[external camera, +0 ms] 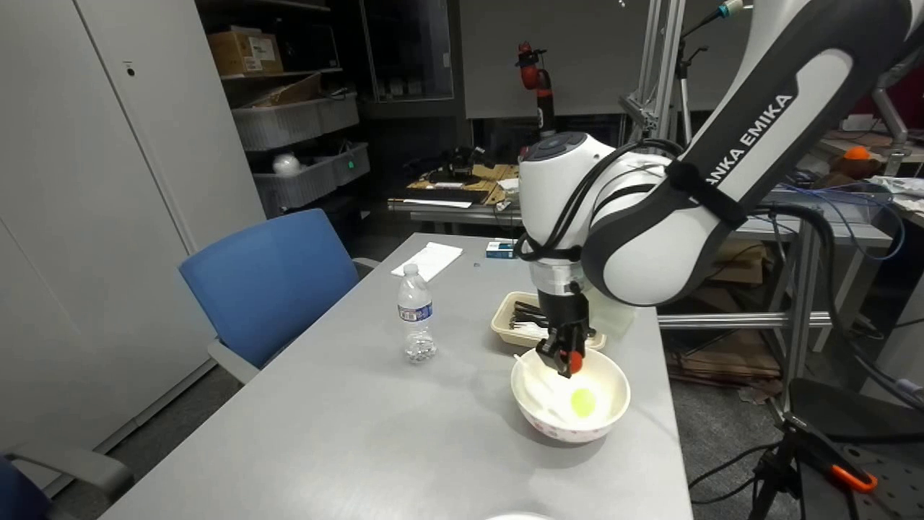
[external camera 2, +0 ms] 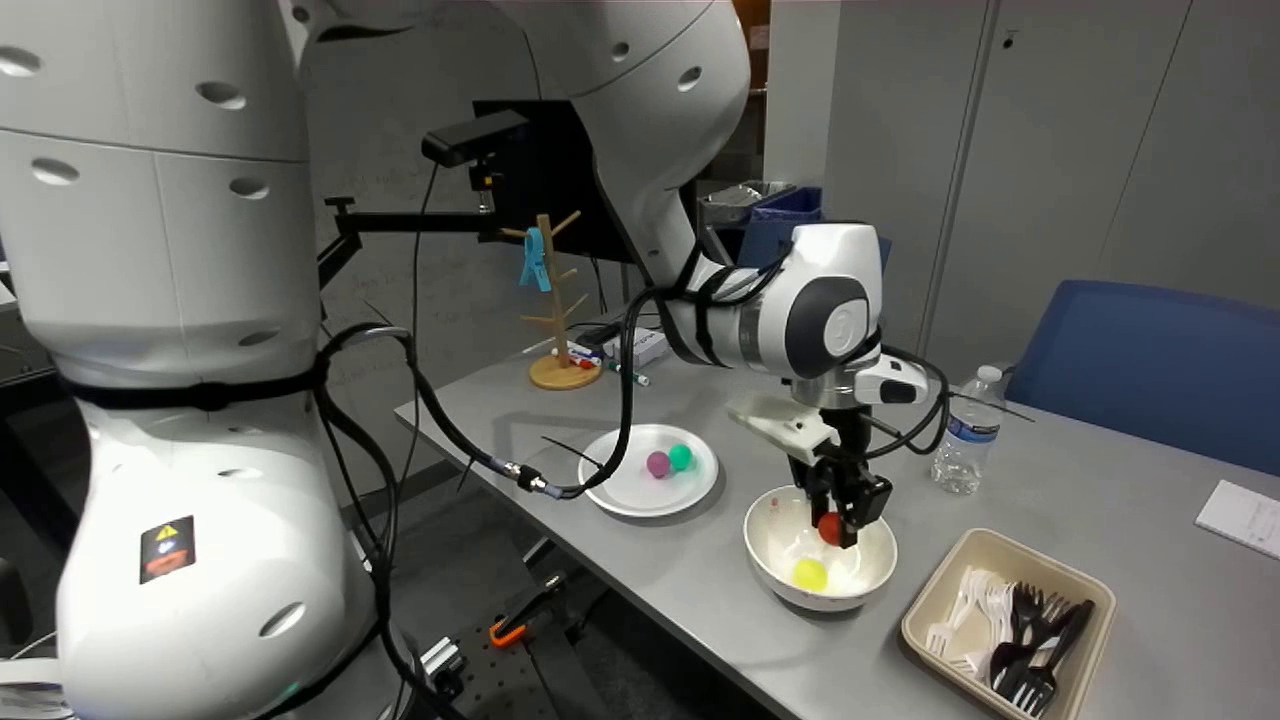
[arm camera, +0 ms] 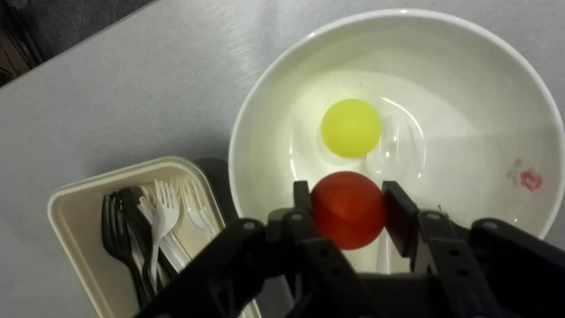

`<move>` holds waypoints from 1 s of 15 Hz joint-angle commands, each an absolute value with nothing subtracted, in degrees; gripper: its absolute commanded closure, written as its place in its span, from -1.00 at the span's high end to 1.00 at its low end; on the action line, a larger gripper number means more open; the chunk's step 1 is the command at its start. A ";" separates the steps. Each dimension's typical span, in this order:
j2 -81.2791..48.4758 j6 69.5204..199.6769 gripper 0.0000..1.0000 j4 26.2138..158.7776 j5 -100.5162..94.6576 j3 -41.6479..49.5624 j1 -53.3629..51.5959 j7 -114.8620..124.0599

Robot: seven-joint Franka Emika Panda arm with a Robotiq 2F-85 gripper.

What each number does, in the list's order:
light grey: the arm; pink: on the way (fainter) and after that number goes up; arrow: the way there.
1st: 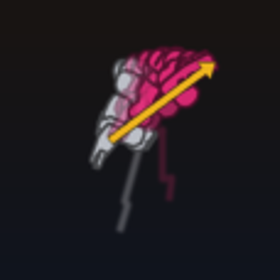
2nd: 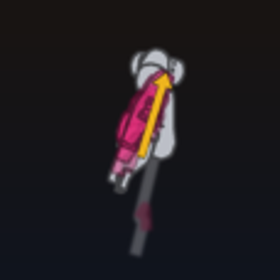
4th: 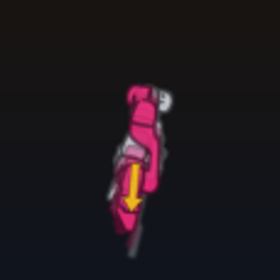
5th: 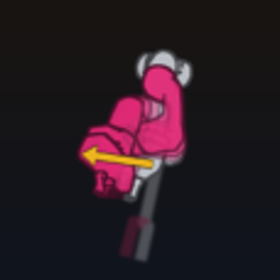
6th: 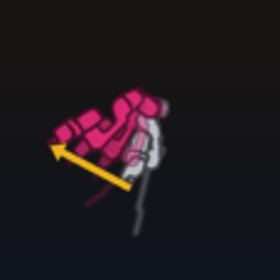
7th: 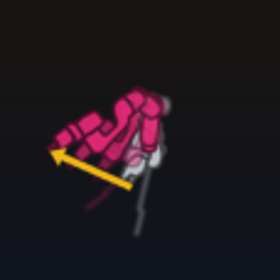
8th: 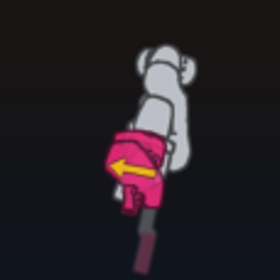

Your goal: Pick the red ball and put it in the bowl

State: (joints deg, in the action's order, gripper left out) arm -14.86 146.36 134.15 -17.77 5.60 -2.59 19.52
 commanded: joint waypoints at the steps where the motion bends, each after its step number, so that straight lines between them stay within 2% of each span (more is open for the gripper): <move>1: -16.37 149.02 -0.63 135.20 -13.99 5.78 -1.70 19.58; 7: -17.49 158.38 -0.63 140.82 -8.12 5.52 -1.81 19.25; 8: -17.37 159.66 -0.27 141.64 -7.54 5.55 -1.94 19.28; 9: -17.28 161.11 0.37 142.56 -7.16 5.64 -2.13 19.37; 10: -17.14 162.38 0.39 143.43 -6.84 5.70 -2.27 19.33; 14: -18.15 167.19 0.97 148.11 -5.92 6.19 -3.24 19.49; 15: -18.31 168.80 1.00 149.09 -5.93 6.49 -3.74 19.63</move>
State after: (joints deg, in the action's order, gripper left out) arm -18.14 164.50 145.63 -7.85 5.74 -2.14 19.52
